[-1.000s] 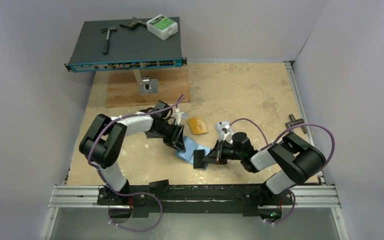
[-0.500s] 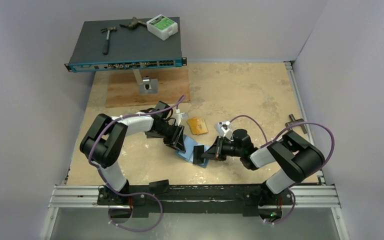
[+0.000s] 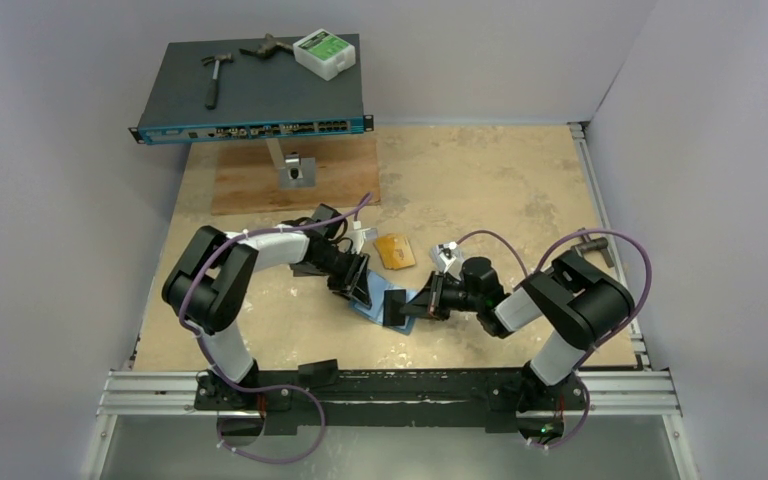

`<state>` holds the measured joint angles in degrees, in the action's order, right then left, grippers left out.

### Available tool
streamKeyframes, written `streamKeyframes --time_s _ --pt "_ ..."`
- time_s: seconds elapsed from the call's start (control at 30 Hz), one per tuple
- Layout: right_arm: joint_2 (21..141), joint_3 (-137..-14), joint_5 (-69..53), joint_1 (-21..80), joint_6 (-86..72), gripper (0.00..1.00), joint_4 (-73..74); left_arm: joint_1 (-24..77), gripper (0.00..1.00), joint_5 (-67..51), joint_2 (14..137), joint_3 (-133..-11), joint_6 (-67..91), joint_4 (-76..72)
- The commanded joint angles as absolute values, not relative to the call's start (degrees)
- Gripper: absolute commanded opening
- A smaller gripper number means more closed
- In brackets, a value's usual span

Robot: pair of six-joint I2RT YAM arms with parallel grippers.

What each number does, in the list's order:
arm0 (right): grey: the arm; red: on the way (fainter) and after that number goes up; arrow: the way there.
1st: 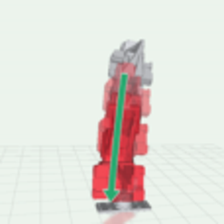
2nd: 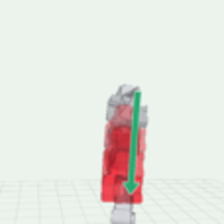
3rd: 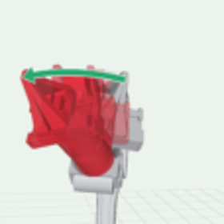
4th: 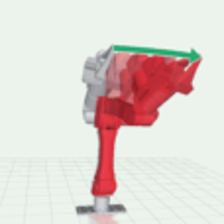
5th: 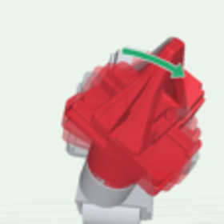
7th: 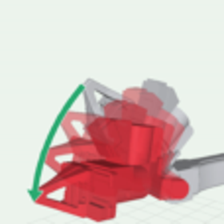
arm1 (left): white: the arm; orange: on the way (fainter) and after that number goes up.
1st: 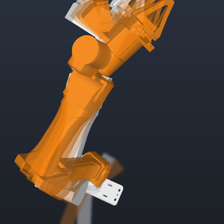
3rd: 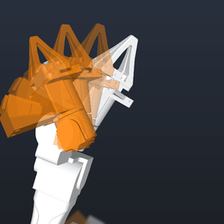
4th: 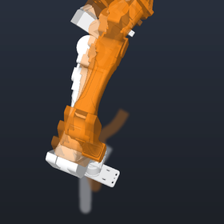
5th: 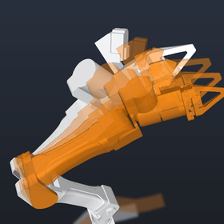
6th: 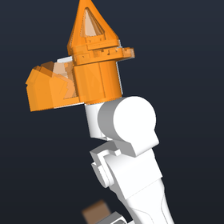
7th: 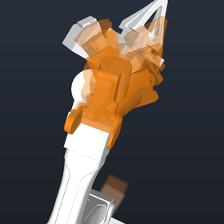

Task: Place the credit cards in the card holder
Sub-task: Insert the credit card into the card holder.

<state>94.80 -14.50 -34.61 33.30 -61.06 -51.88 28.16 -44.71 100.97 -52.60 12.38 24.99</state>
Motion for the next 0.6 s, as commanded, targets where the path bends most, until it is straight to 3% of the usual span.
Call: streamKeyframes --time_s 0.0,0.13,0.2,0.27,0.47,0.57 --pt "97.37 -15.82 -36.46 33.05 -62.23 0.00 -57.07 28.30 0.32 -45.27 100.53 -54.88 10.80 26.20" --pt "97.61 -15.66 -36.37 33.05 -61.88 0.00 -56.82 27.34 0.37 -43.78 99.04 -56.90 9.24 29.05" --pt "97.48 -15.64 -36.22 33.09 -61.20 0.00 -55.86 26.59 0.73 -43.73 98.05 -57.52 8.28 30.27" --pt "97.56 -15.60 -36.08 33.11 -60.78 0.00 -55.28 26.10 0.86 -43.40 97.64 -58.10 7.29 31.65" --pt "96.73 -15.29 -35.49 33.06 -60.15 0.00 -54.47 23.59 0.99 -40.84 98.65 -60.54 4.41 36.02" --pt "96.27 -15.14 -35.33 33.05 -60.02 0.00 -54.14 23.51 1.00 -40.71 99.84 -61.63 3.11 37.97"
